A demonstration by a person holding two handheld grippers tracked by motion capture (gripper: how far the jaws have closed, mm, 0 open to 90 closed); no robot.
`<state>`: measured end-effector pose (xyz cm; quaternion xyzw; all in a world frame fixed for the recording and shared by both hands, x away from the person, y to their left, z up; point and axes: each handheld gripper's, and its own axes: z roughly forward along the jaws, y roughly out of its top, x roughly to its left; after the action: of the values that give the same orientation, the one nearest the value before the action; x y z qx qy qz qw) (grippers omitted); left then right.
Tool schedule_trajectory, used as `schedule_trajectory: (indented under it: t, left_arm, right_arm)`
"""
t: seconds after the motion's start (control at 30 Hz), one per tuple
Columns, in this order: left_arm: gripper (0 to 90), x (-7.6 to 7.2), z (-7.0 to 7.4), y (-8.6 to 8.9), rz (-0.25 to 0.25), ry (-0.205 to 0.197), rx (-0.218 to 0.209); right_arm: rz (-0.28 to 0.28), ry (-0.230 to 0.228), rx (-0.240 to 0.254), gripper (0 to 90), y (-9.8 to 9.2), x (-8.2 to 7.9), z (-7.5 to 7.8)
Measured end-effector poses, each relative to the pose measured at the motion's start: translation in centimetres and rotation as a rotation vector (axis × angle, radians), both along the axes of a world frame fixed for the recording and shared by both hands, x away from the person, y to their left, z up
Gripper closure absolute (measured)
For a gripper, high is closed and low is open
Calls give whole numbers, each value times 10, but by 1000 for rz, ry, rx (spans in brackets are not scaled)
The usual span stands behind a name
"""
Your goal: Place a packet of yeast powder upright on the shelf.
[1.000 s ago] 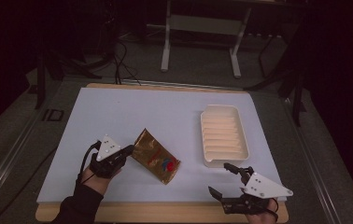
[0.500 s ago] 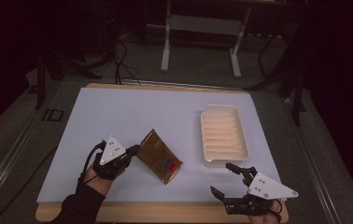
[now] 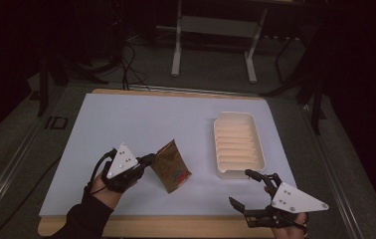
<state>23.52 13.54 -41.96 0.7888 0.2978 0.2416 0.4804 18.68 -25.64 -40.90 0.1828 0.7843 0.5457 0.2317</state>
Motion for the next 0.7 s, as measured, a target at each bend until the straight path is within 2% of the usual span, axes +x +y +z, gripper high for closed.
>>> schedule_trajectory:
  t: [0.07,0.1,0.17,0.2,0.33,0.4,0.5,0.57,0.63,0.7]
  left_arm:
    - [900,1,3,0,-21,-2,6]
    - [900,1,5,0,-20,-9,12]
    - [900,2,10,1,-39,-13,23]
    - [900,2,12,1,-41,-19,23]
    - [900,1,21,-1,-76,-32,36]
    - [900,0,25,-2,-91,-45,37]
    - [900,0,28,-4,-112,-49,30]
    - [900,-1,30,-4,-137,-47,5]
    - [900,-2,32,-6,-156,-43,3]
    - [900,-3,33,-8,-176,-39,1]
  right_arm:
    - [10,-10,8,199,1,4,1]
    - [-5,-21,8,200,1,5,1]
    - [11,-10,46,217,1,10,4]
    - [28,9,59,217,1,13,6]
    - [45,51,31,164,11,19,13]
    - [95,108,19,148,17,25,15]
    - [143,143,38,105,25,33,19]
    - [141,143,49,99,31,36,23]
    - [157,106,51,99,37,38,26]
    - [182,94,44,100,45,40,28]
